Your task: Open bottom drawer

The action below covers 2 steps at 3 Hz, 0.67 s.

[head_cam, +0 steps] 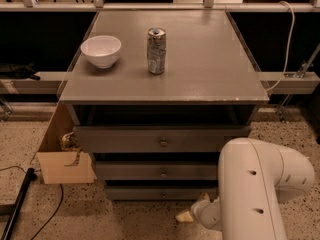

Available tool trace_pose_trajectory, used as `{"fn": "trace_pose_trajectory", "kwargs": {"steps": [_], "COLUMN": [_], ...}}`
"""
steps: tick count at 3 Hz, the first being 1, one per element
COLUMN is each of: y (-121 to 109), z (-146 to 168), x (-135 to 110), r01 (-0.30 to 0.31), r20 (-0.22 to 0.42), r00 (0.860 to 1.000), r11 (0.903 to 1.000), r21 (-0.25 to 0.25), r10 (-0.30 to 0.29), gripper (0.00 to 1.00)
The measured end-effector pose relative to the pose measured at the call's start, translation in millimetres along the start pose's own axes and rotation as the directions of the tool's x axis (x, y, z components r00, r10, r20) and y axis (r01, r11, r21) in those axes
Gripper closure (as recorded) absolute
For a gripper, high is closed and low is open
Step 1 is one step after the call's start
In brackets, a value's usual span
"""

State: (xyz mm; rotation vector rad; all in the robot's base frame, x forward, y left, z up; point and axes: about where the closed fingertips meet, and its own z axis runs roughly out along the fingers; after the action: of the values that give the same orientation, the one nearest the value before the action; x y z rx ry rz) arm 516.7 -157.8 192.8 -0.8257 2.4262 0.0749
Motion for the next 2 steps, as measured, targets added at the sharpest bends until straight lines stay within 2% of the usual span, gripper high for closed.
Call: {"fn": "trace_pose_trajectory", "kwargs": {"steps": [1, 2], "y": [-0.8, -5.6], "z": [2.2, 13.7], "x": [0.6, -14.1], "r01": [-0.043, -0.198], "r20": [0.004, 0.071], "r00": [0.999, 0.976], "r11": [0.9984, 0.9723], "r21": [-0.037, -0.124], "r10": [0.043, 0.208], "gripper": [0.0, 0.0]}}
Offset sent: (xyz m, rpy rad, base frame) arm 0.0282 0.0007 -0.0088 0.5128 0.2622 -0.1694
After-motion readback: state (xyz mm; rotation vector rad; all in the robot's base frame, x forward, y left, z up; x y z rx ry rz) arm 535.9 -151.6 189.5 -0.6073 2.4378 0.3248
